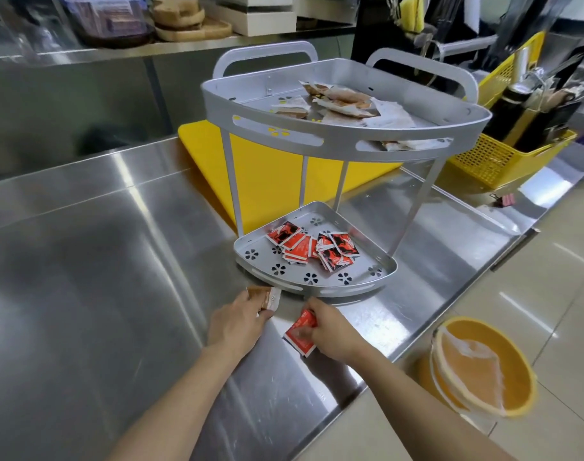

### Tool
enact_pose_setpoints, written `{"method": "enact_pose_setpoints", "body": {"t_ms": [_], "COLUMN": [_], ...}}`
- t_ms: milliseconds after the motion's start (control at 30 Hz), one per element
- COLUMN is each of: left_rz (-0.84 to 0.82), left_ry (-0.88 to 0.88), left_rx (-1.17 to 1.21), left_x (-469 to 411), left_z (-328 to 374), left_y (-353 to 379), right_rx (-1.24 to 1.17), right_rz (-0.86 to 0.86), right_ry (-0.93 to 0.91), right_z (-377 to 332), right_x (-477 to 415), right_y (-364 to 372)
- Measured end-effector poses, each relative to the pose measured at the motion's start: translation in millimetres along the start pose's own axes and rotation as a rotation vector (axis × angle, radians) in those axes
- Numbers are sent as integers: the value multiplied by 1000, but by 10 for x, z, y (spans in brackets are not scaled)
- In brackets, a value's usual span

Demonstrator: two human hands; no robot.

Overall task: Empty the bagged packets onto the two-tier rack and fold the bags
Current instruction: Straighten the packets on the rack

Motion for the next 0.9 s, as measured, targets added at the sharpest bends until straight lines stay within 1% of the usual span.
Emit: {"method": "enact_pose_setpoints", "body": {"t_ms": [100, 200, 267, 300, 333, 367, 400, 433, 533, 600, 667, 767, 833, 900], "left_rz": [24, 79, 117, 115, 88, 92, 128, 163, 317, 397, 501, 690, 831, 928], "left_ry": [97, 307, 347, 336, 284, 177, 64, 1, -74, -55, 5, 148, 243, 325], "left_rx": [-154, -405, -401, -361, -267, -135, -2, 140, 521, 755, 921, 975, 976, 990], "left_x": [-12, 18, 19, 12, 17, 1, -24, -26, -7, 10, 67, 98, 79, 29], "left_z": [71, 184, 220, 207, 196, 178, 142, 135, 224, 332, 425, 531, 616, 731], "left_y": [-58, -176, -266, -275, -293, -301, -276, -282, -475, -679, -965, -1528, -1977, -2413], "right_rx": [-17, -43, -68, -82, -89, -95, -118, -167, -352, -406, -380, -288, -235, -198], "right_rz": [-1, 2, 5, 8, 22, 47, 85, 135, 347, 449, 477, 429, 396, 348], "right_ry": [26, 32, 30, 13, -22, -65, -106, -133, -120, -72, -5, 94, 119, 136], "right_z": [23, -12, -73, -112, -156, -199, -243, -284, -355, -348, -291, -188, -162, -164], "right_x": [35, 80, 118, 134, 145, 150, 150, 141, 31, -76, -190, -331, -406, -454], "right_y": [-14, -30, -66, -96, -135, -185, -239, -298, -466, -547, -582, -587, -603, -618]}}
Point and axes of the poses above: each hand's wrist, its own x-axis away from the middle knuckle, its own y-axis out of the palm, z = x × y, the point moved 1 cm from there along -x, towards the middle knuckle
